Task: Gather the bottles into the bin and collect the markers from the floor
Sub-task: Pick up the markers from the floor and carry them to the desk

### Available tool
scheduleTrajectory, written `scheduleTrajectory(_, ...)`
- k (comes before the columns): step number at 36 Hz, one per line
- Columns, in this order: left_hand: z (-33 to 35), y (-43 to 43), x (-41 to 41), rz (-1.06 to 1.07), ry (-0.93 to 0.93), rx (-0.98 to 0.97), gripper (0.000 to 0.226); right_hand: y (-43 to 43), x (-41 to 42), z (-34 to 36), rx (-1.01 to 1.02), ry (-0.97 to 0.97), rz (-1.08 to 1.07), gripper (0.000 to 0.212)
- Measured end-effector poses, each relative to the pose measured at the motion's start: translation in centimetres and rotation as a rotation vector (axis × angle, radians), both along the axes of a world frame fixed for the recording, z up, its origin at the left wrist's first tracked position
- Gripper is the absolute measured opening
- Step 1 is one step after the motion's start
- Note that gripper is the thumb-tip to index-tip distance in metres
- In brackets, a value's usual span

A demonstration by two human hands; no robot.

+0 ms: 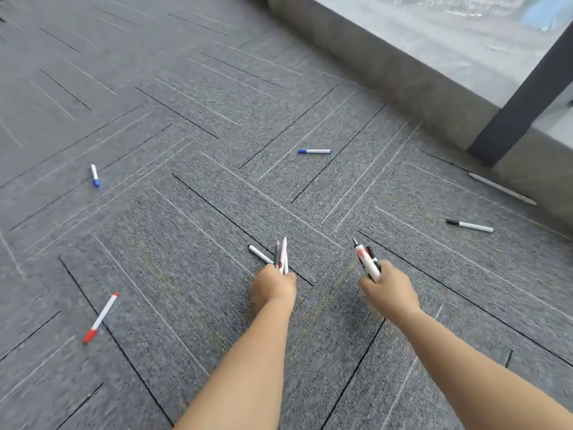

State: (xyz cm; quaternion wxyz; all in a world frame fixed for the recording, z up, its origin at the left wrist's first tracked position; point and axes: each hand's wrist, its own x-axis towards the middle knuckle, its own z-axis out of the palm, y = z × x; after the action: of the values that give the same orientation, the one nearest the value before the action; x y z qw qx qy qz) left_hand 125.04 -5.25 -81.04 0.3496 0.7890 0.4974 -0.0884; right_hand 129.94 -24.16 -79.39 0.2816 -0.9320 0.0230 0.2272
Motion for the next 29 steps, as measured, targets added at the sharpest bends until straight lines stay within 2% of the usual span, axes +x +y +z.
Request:
scheduleTrajectory(4,0.3,0.0,0.0,-0.043,-0.097,-0.033,0.022,0.6,0.6,0.7,-0.025,-0.037,0.01,0.016)
scheduleTrajectory(8,0.7,1.5,0.3,0.125,-0.208,-0.117,0.024,1.5,0.9,0.8,-0.001,-0.039,0.018,0.016)
scheduleTrajectory(12,0.7,3.4,1.2,0.282,-0.201,-0.196,0.033,2.3,0.7,0.4,0.041,-0.021,0.007,0.018)
scheduleTrajectory(16,0.3,4.4,1.9,0.342,-0.156,-0.246,0.041,2.5,0.4,-0.2,0.041,-0.025,0.018,0.018)
scheduleTrajectory(21,0.0,4.8,2.4,0.311,-0.131,-0.226,0.032,2.2,0.3,-0.5,0.027,-0.022,-0.013,0.018)
scheduleTrajectory(24,0.5,4.8,3.0,0.208,-0.149,-0.206,0.026,2.0,0.5,-0.5,0.035,-0.009,-0.045,0.019)
scheduleTrajectory(29,2.3,3.7,4.8,0.068,-0.288,-0.266,0.022,1.7,1.1,0.9,0.021,-0.029,-0.088,0.017)
